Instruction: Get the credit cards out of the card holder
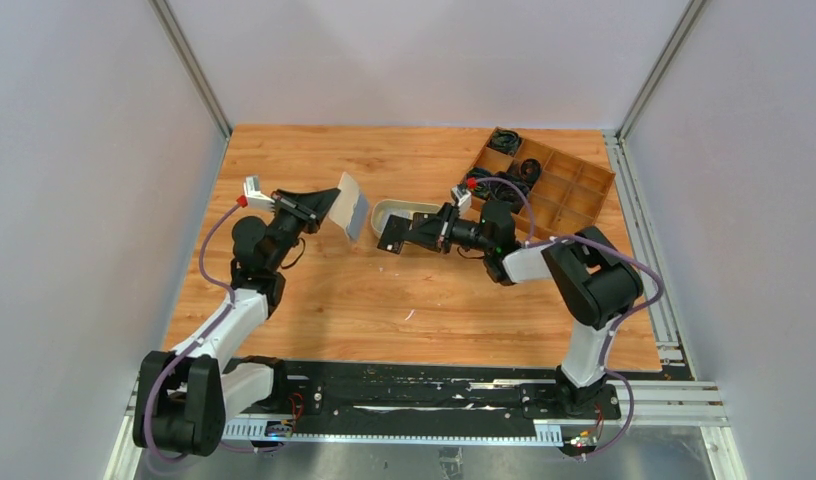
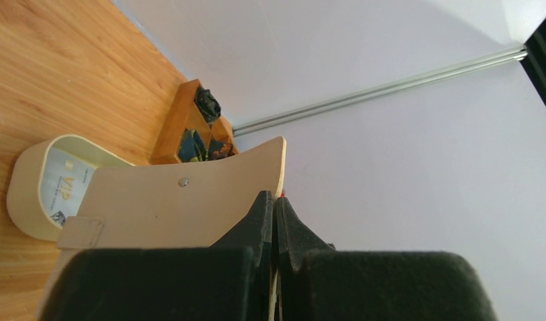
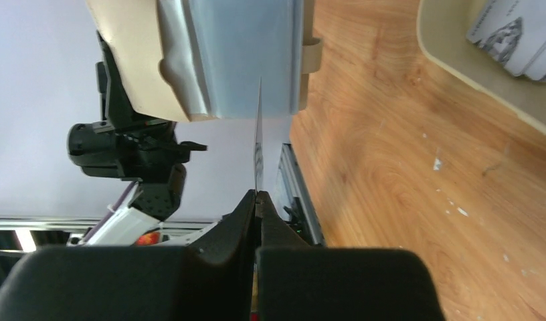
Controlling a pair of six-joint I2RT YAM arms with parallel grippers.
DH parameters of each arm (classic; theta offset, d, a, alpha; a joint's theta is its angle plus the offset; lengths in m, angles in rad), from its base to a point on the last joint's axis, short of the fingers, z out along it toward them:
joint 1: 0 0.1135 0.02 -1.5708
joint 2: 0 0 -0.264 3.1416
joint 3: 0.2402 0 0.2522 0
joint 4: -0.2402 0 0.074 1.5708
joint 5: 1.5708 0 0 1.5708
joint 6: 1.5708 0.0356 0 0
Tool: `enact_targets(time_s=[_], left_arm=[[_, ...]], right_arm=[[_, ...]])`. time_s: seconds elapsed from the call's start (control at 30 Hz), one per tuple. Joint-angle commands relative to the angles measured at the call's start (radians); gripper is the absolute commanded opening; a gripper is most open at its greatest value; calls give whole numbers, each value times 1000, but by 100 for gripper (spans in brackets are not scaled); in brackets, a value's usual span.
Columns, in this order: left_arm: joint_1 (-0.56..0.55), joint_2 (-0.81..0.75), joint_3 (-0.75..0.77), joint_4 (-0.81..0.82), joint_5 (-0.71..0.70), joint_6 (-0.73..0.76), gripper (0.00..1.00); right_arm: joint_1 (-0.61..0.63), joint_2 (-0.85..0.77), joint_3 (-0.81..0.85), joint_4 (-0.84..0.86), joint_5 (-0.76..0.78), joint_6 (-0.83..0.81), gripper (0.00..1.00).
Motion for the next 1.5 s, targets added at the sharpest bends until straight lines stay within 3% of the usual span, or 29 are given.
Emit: enact_targets(time_s=[0.0,0.17,0.67,0.97,1.47], left_arm=[[8,-47,-22,13,14,-20,0],[7,-23,-97,133,47,-121,0],[8,-94,-163,-43,93,-75,0],[8,-57,-154,-42,123,-62,0],[8,-42,-159,-39,130,-50,0]], right_arm=[[-31,-115,88,-414,-99,-310,0],[-47,-154,290,-975,-64,-696,0],[-162,29,542,-1332,-56,-901,0],[-185,100,594,-1346,-19,-898,0],[-227,200,652,-1126,-10,-671,0]])
